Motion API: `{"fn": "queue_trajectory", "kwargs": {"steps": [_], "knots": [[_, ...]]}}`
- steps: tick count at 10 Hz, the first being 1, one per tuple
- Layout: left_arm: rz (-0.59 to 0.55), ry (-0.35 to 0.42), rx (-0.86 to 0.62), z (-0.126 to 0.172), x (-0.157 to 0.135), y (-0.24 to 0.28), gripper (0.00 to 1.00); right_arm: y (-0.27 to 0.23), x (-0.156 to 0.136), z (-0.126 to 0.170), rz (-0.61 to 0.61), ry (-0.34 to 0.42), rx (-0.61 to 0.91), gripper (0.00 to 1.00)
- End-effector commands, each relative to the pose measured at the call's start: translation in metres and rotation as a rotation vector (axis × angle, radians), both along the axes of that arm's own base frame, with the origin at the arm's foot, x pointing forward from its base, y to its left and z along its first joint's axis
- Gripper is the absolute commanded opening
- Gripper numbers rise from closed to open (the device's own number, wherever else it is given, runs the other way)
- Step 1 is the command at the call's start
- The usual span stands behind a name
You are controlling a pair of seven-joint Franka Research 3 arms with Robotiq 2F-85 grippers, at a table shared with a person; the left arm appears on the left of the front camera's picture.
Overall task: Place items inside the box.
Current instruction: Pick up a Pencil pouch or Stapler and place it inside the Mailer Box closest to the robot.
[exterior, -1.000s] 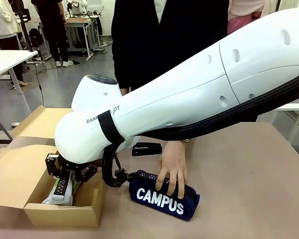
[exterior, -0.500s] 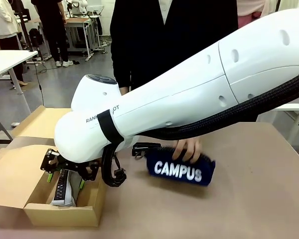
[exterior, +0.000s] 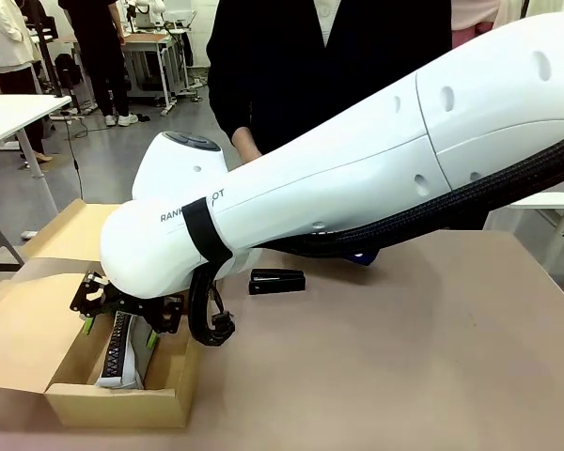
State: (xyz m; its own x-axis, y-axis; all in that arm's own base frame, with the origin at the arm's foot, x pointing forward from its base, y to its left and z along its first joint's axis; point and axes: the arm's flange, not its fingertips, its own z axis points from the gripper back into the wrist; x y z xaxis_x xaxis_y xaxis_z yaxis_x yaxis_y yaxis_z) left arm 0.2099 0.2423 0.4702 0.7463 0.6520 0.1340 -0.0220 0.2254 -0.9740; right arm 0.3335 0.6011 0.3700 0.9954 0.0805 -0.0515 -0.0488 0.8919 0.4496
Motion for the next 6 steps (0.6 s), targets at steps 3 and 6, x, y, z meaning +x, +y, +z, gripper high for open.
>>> {"fn": "queue_trajectory", "kwargs": {"steps": [3, 6], "knots": [[-0.002, -0.03, -0.006, 0.001, 0.0, 0.0, 1.0, -0.057, -0.034, 0.064, 0.326, 0.169, 0.074, 1.0], [-0.002, -0.03, -0.006, 0.001, 0.0, 0.0, 1.0, -0.165, -0.054, 0.103, 0.484, 0.296, 0.081, 1.0]]}}
